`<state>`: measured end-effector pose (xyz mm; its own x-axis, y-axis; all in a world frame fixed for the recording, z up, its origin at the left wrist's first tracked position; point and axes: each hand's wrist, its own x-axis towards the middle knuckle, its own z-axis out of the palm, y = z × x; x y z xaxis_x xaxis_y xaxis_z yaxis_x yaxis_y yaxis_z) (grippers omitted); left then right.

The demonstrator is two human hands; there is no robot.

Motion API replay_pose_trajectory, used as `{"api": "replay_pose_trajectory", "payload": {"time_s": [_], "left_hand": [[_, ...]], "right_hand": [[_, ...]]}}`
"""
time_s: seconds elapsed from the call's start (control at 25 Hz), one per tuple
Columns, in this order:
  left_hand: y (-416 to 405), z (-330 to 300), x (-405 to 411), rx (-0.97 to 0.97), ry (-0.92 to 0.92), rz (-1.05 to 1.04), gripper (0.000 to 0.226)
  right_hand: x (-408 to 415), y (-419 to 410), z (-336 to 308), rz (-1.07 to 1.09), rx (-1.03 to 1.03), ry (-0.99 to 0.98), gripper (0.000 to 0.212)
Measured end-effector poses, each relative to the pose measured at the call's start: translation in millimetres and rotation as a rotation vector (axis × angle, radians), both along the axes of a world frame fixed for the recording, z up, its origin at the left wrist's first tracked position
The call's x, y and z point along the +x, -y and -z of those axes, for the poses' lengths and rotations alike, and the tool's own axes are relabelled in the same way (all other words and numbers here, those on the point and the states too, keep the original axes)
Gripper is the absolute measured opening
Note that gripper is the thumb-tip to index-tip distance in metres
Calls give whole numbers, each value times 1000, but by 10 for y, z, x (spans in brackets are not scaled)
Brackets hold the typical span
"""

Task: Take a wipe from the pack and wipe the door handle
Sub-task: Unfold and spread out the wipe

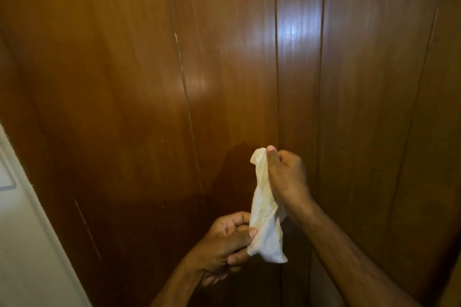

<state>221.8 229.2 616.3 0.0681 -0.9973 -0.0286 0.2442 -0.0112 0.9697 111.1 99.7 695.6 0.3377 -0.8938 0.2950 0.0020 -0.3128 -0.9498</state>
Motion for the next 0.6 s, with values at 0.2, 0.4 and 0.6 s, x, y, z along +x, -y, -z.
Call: {"api": "replay_pose_trajectory", "payload": {"time_s": [0.2,0.4,0.6], "left_hand": [[9,87,-45,-72,-184,-148,38],[1,111,1,-95,-597,-341,51],[-147,247,133,56,-274,-548,35]], "right_hand": [[57,83,11,-240,392,-54,36],[128,136,100,-261,493,26,39],[219,166,221,-246,655,159,38]]}}
